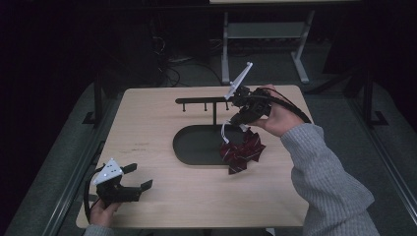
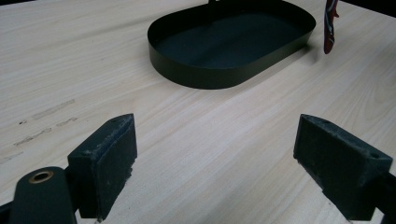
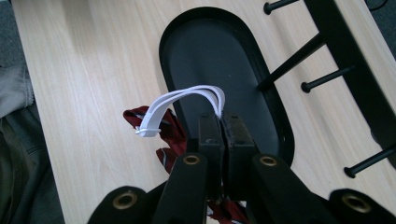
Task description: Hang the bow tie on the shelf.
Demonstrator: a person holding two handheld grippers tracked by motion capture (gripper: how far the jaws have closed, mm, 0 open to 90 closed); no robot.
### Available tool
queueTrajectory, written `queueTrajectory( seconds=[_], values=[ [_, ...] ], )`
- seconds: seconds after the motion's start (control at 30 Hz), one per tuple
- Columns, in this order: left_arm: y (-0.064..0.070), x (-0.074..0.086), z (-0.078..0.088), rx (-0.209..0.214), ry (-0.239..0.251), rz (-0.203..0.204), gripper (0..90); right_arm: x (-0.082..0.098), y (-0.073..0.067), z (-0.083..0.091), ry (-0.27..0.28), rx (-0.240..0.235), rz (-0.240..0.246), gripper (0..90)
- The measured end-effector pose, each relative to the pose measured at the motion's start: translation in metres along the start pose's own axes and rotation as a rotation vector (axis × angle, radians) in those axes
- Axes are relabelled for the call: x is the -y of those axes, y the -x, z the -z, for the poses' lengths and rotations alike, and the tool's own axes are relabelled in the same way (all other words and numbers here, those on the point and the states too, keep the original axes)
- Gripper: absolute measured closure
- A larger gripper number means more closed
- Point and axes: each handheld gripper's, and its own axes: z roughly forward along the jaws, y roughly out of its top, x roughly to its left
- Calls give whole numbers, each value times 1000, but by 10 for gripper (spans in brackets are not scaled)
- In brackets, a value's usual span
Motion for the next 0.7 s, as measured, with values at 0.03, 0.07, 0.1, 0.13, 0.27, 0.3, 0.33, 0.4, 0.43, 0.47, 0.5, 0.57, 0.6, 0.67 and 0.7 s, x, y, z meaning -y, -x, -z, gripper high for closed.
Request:
queueTrajectory(
  seconds=[0.03, 0.07, 0.1, 0.13, 0.27, 0.3, 0.33, 0.4, 0.43, 0.47, 0.5, 0.57, 0.6, 0.67, 0.7],
  values=[
    [0, 0, 0, 0, 1, 1, 131, -1, 1, 0, -1, -1, -4, 873],
    [0, 0, 0, 0, 2, 1, 131, -3, 2, 0, -1, 0, 0, 873],
    [0, 0, 0, 0, 2, 2, 131, -4, 3, 0, -2, -2, -2, 873],
    [0, 0, 0, 1, 2, 1, 131, -5, 4, 0, -5, -2, -3, 873],
    [0, 0, 0, 2, 4, 2, 131, -10, 8, -2, -21, 10, -6, 873],
    [0, 0, 0, 2, 5, 3, 131, -11, 9, -3, -24, 8, -5, 873],
    [0, 0, 0, 0, 5, 6, 131, -12, 10, -3, -28, 5, -7, 873],
    [0, 0, 1, 0, 6, 9, 131, -14, 12, -4, -30, 4, -4, 873],
    [0, 0, 1, 0, 6, 10, 131, -15, 13, -4, -30, 4, -7, 873],
    [0, 0, 1, -1, 6, 9, 131, -16, 14, -5, -26, 2, -13, 872],
    [0, 0, 1, 0, 6, 10, 131, -16, 16, -5, -26, 4, -12, 873],
    [0, 0, 1, 1, 6, 8, 131, -17, 18, -6, -29, 4, -15, 873],
    [0, 0, 0, 3, 6, 7, 131, -18, 19, -6, -32, 5, -18, 873],
    [0, 0, 0, 3, 5, 6, 131, -19, 21, -7, -38, 6, -22, 872],
    [0, 0, 0, 4, 5, 4, 131, -20, 22, -8, -37, 6, -21, 873]
  ],
)
